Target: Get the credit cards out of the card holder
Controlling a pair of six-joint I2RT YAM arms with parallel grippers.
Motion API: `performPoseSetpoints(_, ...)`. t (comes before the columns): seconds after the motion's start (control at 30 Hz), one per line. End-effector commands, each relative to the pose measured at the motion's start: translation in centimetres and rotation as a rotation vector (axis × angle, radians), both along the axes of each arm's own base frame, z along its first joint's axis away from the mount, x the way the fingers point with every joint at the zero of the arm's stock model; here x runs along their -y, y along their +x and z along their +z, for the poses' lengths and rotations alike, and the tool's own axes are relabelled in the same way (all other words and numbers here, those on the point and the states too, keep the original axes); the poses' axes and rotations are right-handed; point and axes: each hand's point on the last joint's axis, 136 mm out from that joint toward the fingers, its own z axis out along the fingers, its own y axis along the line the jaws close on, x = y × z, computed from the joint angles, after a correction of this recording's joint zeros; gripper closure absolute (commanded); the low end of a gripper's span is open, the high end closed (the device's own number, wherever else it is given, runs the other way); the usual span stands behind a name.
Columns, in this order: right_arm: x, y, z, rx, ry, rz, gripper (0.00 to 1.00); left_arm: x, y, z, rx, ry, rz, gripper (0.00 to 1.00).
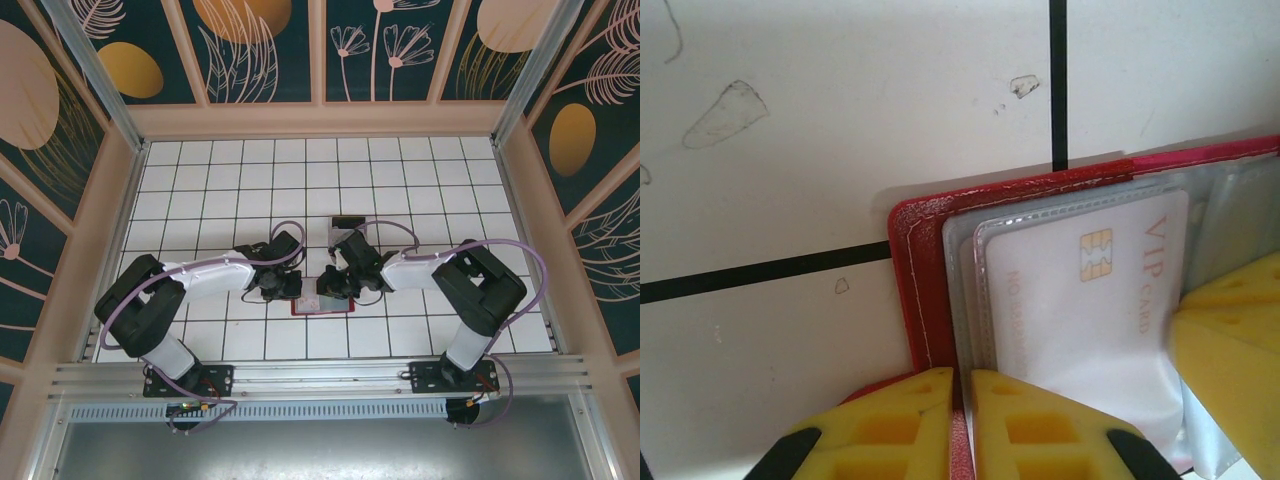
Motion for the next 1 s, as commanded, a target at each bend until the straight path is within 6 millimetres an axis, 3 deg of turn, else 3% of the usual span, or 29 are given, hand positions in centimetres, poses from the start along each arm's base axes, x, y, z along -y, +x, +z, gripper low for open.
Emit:
performPoseSetpoints(0.0,-0.7,-0.5,0.2,-0.012,0.056,0.010,0.86,-0.5,-1.4,-2.0,-0.052,0.055,-0.038,0.87)
performPoseSetpoints(0.33,-1.0,-0.3,2.6,0.023,0.143,-0.008,0.87,-0.4,-1.5,-2.3,-0.057,0.063,-0.046,0.90)
performPoseSetpoints(0.6,-0.9,-0.4,3.4,0.037,0.168,-0.015,0.86,-0.4,-1.4,-2.2,-0.055,0.066,-0.047,0.91)
performPoseSetpoints(0.97,0.4,-0.7,1.0,-0.009,0.073,-0.052,0.80,-0.5,-1.5,-2.3,-0.058,0.070,-0.047,0.91)
